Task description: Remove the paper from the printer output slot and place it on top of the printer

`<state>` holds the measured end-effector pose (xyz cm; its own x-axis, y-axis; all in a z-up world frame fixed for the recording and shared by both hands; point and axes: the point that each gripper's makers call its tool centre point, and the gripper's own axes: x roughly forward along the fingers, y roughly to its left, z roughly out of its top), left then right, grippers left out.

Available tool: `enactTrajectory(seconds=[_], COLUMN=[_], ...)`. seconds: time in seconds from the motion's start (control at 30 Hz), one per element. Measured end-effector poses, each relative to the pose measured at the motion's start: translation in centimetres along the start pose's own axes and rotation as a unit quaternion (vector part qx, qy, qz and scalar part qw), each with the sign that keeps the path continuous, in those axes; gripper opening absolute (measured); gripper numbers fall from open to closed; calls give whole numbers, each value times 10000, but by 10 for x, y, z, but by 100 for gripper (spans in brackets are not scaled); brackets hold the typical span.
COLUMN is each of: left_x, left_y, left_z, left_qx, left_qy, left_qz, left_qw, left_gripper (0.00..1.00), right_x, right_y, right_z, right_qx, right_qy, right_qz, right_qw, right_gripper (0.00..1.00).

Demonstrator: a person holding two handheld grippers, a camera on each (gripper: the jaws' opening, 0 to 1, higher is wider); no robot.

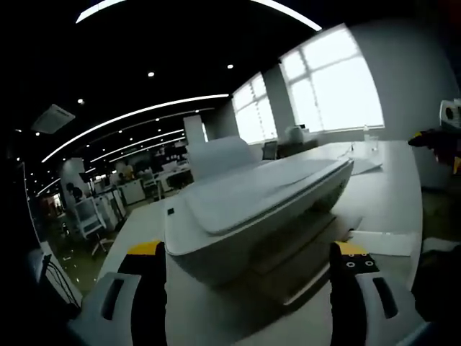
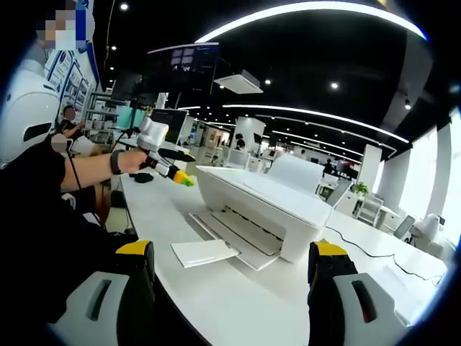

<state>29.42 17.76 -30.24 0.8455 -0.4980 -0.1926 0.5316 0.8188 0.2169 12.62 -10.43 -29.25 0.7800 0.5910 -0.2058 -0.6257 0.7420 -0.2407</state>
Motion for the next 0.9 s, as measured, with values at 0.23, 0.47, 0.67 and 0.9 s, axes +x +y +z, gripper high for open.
enactTrajectory(seconds=[0.23, 0.47, 0.67, 0.9], left_x=[-6, -11, -20, -32], left_y=[-1, -7, -11, -16], left_z=[1, -5, -4, 0], left_qx=[-21, -12, -18, 28], left_qy=[-56, -22, -48, -118], left_qz=[21, 59, 44, 42], left_qw=[10000, 10000, 10000, 9999], left_gripper=[97, 97, 97, 97], right_x=[0, -1, 0, -1], right_y=[1, 0, 2, 2], right_z=[0, 0, 2, 2], right_qx=[-8, -13, -31, -28], right_qy=[-4, -7, -10, -17], right_qz=[6, 1, 12, 8], right_qw=[10000, 10000, 10000, 10000], right_gripper=[83, 83, 83, 83])
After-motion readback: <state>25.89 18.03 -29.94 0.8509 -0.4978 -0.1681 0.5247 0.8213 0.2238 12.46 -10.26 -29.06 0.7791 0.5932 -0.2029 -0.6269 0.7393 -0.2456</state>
